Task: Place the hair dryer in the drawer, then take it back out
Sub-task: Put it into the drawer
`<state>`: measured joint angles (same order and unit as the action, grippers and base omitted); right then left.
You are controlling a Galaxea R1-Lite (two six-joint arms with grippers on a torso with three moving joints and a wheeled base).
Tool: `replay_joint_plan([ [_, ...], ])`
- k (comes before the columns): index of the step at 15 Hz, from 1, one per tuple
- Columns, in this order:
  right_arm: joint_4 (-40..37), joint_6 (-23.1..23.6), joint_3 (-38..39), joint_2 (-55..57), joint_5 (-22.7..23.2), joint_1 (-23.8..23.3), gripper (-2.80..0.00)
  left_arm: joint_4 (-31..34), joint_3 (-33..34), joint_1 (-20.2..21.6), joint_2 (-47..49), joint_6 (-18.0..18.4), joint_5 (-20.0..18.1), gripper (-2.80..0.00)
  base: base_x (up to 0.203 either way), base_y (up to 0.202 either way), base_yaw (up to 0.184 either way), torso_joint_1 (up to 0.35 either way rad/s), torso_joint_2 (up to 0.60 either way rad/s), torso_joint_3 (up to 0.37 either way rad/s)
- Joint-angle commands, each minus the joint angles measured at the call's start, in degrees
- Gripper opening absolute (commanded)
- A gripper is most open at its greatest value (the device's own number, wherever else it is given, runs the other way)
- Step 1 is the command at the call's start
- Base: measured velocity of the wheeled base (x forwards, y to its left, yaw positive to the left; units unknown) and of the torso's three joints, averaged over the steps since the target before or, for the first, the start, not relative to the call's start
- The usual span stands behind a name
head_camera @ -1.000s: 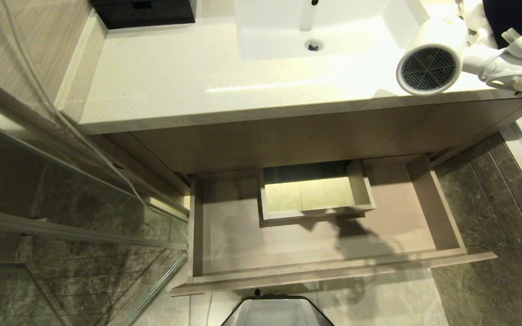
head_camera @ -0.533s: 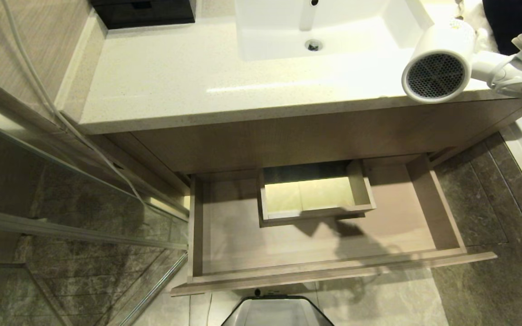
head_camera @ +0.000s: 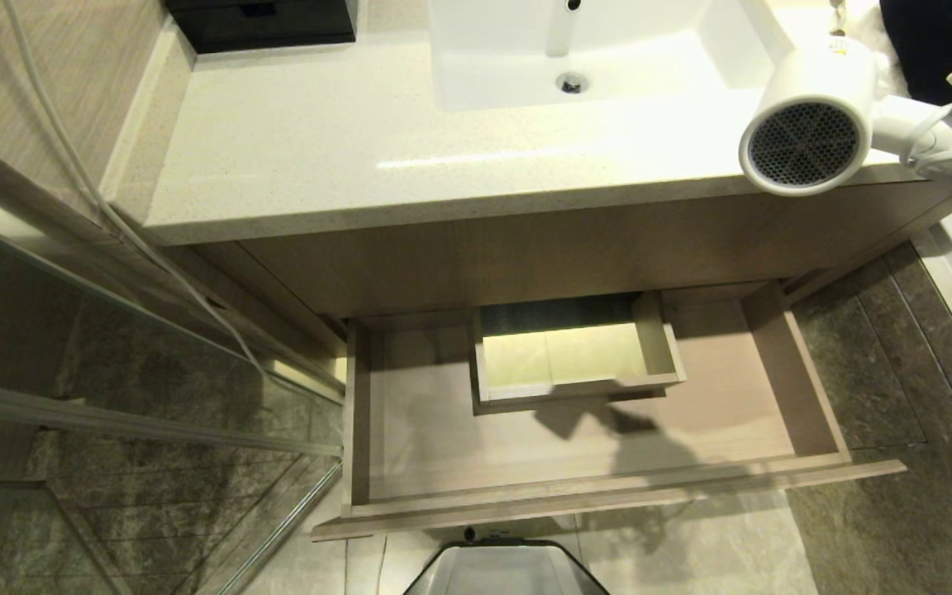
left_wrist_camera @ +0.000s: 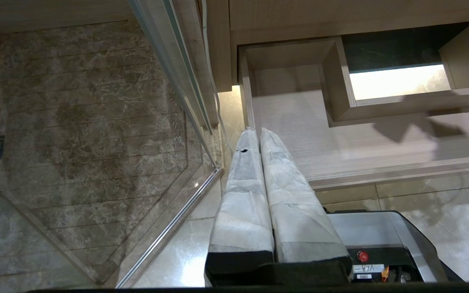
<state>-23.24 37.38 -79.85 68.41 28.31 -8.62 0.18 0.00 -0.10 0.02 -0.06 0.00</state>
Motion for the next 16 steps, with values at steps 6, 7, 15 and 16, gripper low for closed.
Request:
replay_joint_plan([
  [6, 0.0, 0.5, 3.2, -2.0, 0.3, 0.0, -2.80, 0.0, 0.0, 0.0, 0.0, 0.0, 0.0, -2.80, 0.000, 0.000, 0.000, -0.120, -0.02, -0.142],
  [7, 0.0, 0.4, 3.2, -2.1, 0.3, 0.0, -2.80, 0.0, 0.1, 0.0, 0.0, 0.0, 0.0, -2.80, 0.000, 0.000, 0.000, -0.239, -0.05, -0.266],
  [15, 0.4, 0.4, 3.2, -2.4, 0.3, 0.0, -2.80, 0.0, 0.1, 0.0, 0.0, 0.0, 0.0, -2.80, 0.000, 0.000, 0.000, -0.196, -0.12, -0.310],
  [16, 0.4, 0.4, 3.2, -2.4, 0.3, 0.0, -2.80, 0.0, 0.1, 0.0, 0.0, 0.0, 0.0, -2.80, 0.000, 0.000, 0.000, -0.154, -0.17, -0.340],
])
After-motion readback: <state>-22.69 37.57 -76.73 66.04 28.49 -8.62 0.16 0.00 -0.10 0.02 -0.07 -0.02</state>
